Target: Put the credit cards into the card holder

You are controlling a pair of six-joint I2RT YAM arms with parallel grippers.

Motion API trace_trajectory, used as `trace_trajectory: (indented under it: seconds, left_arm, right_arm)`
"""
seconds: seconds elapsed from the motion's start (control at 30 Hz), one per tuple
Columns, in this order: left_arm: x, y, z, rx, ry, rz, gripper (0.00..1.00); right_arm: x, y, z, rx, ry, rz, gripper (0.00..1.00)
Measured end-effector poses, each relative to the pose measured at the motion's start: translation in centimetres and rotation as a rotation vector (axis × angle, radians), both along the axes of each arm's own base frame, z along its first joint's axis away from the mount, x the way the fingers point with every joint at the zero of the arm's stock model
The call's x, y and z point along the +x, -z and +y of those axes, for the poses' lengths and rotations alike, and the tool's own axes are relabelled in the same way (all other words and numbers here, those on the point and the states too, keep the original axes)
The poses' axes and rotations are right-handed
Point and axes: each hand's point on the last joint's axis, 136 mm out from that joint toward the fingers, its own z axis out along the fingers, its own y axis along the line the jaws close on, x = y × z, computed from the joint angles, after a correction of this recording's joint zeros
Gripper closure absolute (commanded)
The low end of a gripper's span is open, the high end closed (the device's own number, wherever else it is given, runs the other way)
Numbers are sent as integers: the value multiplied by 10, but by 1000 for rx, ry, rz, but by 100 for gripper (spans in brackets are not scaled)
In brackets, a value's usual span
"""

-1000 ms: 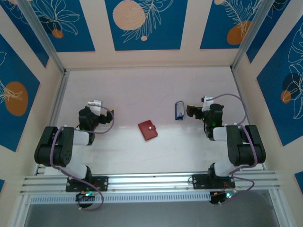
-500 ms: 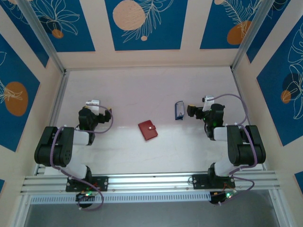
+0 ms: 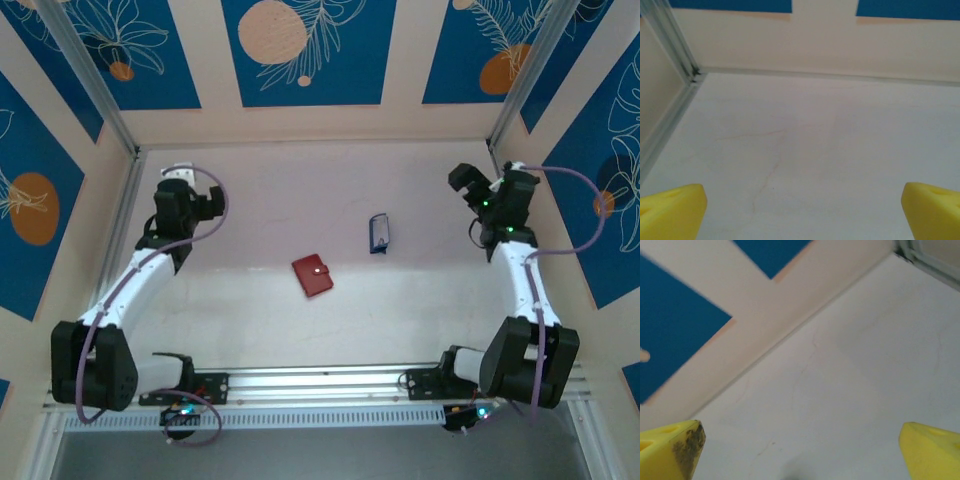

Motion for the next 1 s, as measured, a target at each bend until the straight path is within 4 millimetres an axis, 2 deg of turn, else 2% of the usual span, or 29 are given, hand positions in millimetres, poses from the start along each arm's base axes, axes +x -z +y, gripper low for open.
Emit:
trace_trajectory:
  seconds: [0.03, 0.1, 0.13, 0.17, 0.23, 0.27, 0.33, 0.43, 0.57, 0.67, 0.77, 1.0]
  left_arm:
    - [-4, 0, -9, -23, 12, 31, 0]
    - [-16, 8, -31, -66, 49, 113, 0]
    - [-25, 16, -45, -90, 79, 160, 0]
    - [-35, 24, -59, -116, 115, 207, 3]
    - [-53, 36, -87, -166, 190, 287, 9]
    - [-61, 40, -101, -195, 229, 314, 14]
    - [-78, 47, -132, -281, 311, 370, 33]
    - [-96, 58, -167, -385, 397, 441, 55]
    - [-103, 82, -205, -487, 451, 546, 76]
    - [-101, 108, -220, -538, 447, 628, 86]
    - [-99, 128, -224, -566, 409, 681, 89]
    - [-91, 150, -233, -608, 383, 715, 93]
  right_arm:
    - [-2, 8, 1, 34, 3, 53, 1]
    - [-8, 26, 24, 61, -45, 153, 1]
    - [-14, 34, 45, 61, -94, 201, 4]
    - [-20, 40, 68, 54, -153, 242, 11]
    - [-35, 48, 110, 22, -267, 303, 18]
    - [-42, 50, 128, 6, -314, 322, 21]
    - [-59, 54, 163, -43, -418, 359, 27]
    - [-80, 62, 202, -109, -530, 401, 38]
    - [-97, 79, 248, -212, -652, 461, 47]
    - [-104, 100, 277, -278, -726, 517, 58]
    - [-108, 118, 299, -326, -783, 563, 59]
    - [-108, 148, 337, -413, -863, 617, 57]
